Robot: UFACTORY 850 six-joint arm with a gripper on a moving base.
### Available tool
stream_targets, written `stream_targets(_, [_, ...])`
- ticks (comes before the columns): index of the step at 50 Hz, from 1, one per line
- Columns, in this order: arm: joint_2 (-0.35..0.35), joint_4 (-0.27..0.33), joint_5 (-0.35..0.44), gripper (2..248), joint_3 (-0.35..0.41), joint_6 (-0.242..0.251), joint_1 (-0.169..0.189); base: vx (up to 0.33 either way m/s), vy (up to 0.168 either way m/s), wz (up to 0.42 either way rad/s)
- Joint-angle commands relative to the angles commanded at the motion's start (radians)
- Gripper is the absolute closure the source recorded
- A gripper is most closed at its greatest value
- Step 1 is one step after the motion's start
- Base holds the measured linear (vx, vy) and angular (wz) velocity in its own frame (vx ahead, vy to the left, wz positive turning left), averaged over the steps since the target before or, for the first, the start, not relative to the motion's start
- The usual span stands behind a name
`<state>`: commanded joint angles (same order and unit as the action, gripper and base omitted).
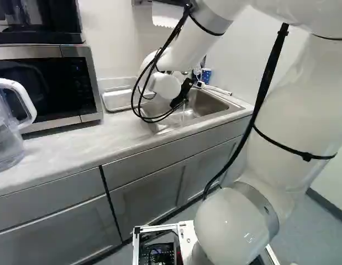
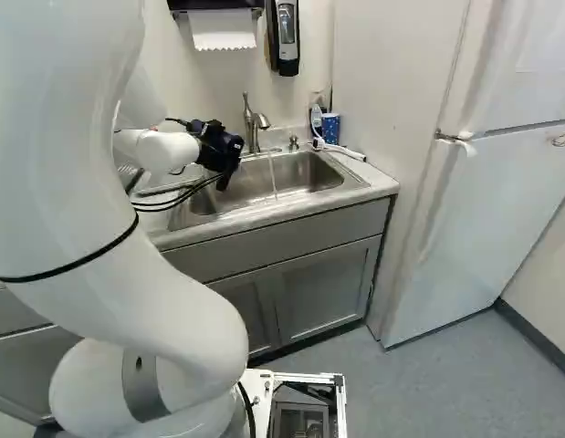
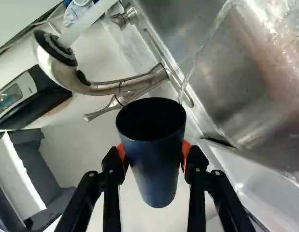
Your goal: Rinse the cup and place it in the tray
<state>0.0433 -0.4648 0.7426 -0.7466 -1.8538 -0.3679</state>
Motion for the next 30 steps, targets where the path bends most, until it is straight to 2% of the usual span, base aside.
stream_targets(13, [0.000, 0.000, 0.000, 126, 0.000, -0.137, 0.000, 0.000, 0.000, 0.000])
stream_targets(30, [0.000, 0.000, 0.000, 126, 0.000, -0.137, 0.000, 0.000, 0.000, 0.000])
